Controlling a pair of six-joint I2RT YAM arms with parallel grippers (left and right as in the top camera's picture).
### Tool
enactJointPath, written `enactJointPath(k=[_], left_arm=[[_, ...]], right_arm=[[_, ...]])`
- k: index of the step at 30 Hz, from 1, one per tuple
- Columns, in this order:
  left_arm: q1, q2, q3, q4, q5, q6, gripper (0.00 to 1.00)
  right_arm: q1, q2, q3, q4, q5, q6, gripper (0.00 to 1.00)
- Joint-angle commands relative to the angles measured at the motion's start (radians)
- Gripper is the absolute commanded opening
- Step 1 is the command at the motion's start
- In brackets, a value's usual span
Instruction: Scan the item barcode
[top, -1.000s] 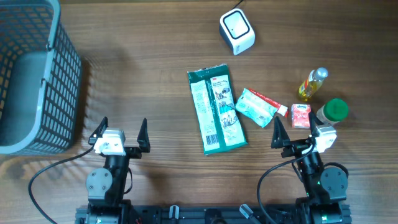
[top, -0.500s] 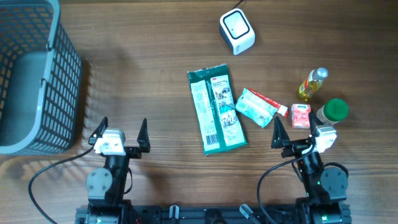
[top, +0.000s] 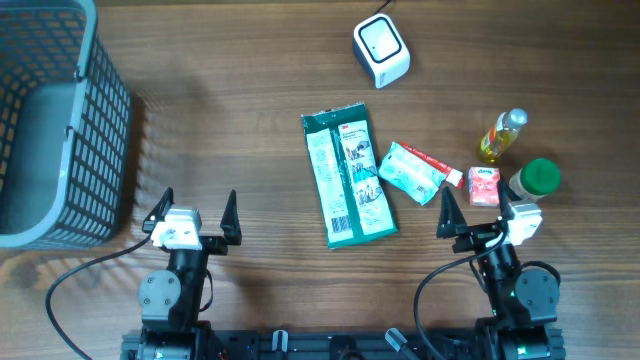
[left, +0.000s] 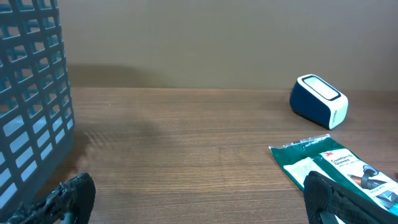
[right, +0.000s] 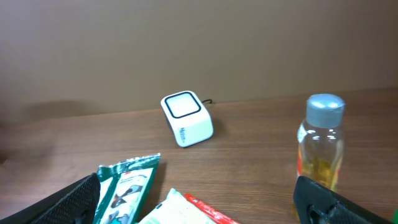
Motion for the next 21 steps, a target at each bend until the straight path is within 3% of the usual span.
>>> enactJointPath(k=[1, 8, 21], left_arm=[[0.007, -0.01, -0.001, -0.01, 0.008, 0.016, 1.0], [0.007, -0.01, -0.001, -0.01, 0.008, 0.016, 1.0], [0.007, -0.01, -0.001, -0.01, 0.008, 0.016, 1.0]], right_arm=[[-0.006, -0.012, -0.001, 0.002, 0.014, -0.087, 1.0], [-0.006, -0.012, -0.001, 0.002, -0.004, -0.26, 1.0], [-0.006, -0.012, -0.001, 0.003, 0.0, -0.269, 1.0]])
